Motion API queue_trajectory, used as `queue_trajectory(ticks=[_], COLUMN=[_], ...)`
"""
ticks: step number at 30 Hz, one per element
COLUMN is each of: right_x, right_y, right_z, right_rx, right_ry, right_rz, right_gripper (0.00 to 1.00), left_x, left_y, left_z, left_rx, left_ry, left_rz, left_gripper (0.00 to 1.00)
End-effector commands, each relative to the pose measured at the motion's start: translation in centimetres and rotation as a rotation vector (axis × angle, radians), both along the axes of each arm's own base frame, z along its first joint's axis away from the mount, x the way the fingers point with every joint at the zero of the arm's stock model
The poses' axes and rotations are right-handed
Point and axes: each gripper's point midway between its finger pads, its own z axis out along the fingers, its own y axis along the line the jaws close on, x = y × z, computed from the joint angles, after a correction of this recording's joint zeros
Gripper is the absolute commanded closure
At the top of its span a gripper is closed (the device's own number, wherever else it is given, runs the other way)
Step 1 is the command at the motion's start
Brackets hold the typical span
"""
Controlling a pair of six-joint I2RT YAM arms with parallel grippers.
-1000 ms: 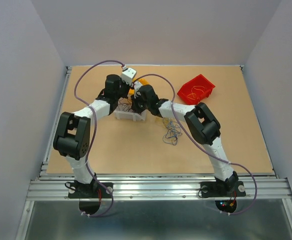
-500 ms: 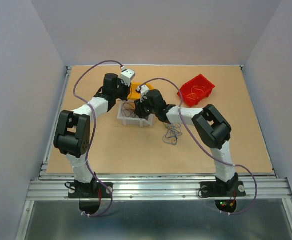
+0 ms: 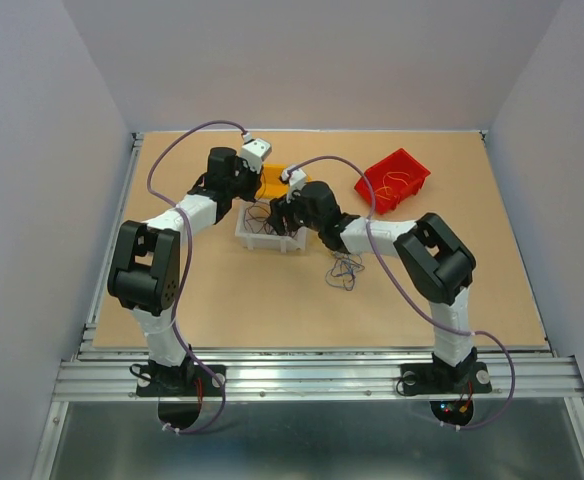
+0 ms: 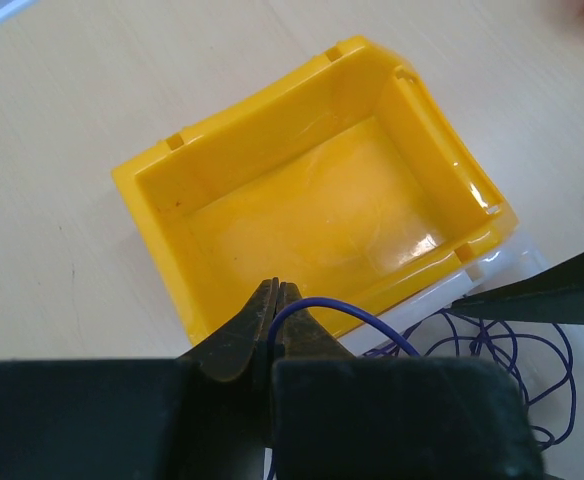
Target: Untangle the cables
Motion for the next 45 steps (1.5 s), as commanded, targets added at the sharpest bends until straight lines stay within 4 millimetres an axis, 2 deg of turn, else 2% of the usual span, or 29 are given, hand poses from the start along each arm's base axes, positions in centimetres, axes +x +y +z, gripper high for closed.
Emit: queue_trajectory(ticks=[1, 8, 15, 24, 28, 37, 45], right_x=[0.1, -0.1, -0.2, 0.6, 1.1, 2.3, 2.5], right_y=[-0.8, -0.5, -1.2, -0.6, -0.4, 0.3, 0.6], right_z=[4.4, 6.8, 10.2, 12.0, 12.4, 12.0, 12.0], right_rx=[0.079, 0.156, 0.292, 0.359, 0.385, 0.389, 0.395], right_ry=[-0.102, -0.113, -0.173, -0.202, -0.214, -0.223, -0.228], right_rz=[-0.036, -0.03, -0.067, -0.079, -0.091, -0.104, -0.096], right_gripper=[0.32, 0.41, 0.41, 0.42, 0.44, 0.48, 0.56], left_x=[0.7, 0.3, 0.1, -0.5, -0.8, -1.7, -1.9], left_y=[-0.3, -0.7, -0.9, -1.3, -1.6, -2.2, -2.5], left_z=[4.3, 4.2, 4.2, 4.3, 4.5, 4.6, 4.4], left_rx=[-0.028, -0.032, -0.031, -0.023, -0.023, -0.025, -0.019], left_ry=[-0.114, -0.113, -0.115, -0.122, -0.129, -0.138, -0.136], left_rz=[-0.02, -0.055, -0.073, -0.106, -0.131, -0.183, -0.208], left_gripper=[1.0, 1.0, 1.0, 1.0, 1.0, 1.0, 1.0])
